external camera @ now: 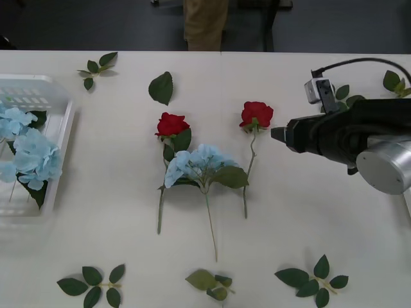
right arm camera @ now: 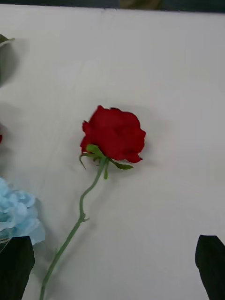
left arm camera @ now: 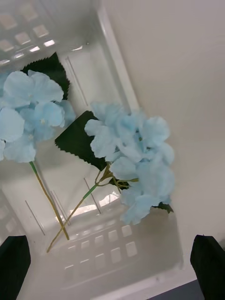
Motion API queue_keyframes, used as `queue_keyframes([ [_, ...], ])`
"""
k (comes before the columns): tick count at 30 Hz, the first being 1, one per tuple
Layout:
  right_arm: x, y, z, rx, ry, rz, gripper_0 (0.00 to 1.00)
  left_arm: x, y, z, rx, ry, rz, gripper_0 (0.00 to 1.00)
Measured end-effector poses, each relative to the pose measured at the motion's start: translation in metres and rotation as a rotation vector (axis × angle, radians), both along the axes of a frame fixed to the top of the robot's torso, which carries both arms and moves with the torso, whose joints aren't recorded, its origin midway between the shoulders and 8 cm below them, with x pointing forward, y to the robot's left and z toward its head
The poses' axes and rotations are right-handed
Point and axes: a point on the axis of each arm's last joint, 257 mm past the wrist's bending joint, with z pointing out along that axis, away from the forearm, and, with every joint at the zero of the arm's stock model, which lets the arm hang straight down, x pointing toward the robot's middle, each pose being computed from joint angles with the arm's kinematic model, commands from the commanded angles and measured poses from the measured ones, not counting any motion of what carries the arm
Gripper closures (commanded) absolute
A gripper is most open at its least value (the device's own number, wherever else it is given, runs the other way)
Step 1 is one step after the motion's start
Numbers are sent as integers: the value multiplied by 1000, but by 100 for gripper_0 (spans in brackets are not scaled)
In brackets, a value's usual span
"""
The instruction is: Place the red flowers into the right box and the blue flowers into the left box. If a person shows an open palm, hand one flower to the person first, then continue sorting.
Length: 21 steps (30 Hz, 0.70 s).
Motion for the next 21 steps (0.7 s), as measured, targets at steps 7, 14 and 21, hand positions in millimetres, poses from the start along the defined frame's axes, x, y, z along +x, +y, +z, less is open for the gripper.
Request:
queue_keyframes([
  [7,16,-14,-89,7,158,-61,0,16,-49,14,-14,8,309,0],
  [14,50,17,-94,54,161,-136,0,43,-124,-16,135,-39,208,0],
  [21,68,46,-92,32,137,-170,20,41,-206,-69,-48,47,388,0],
])
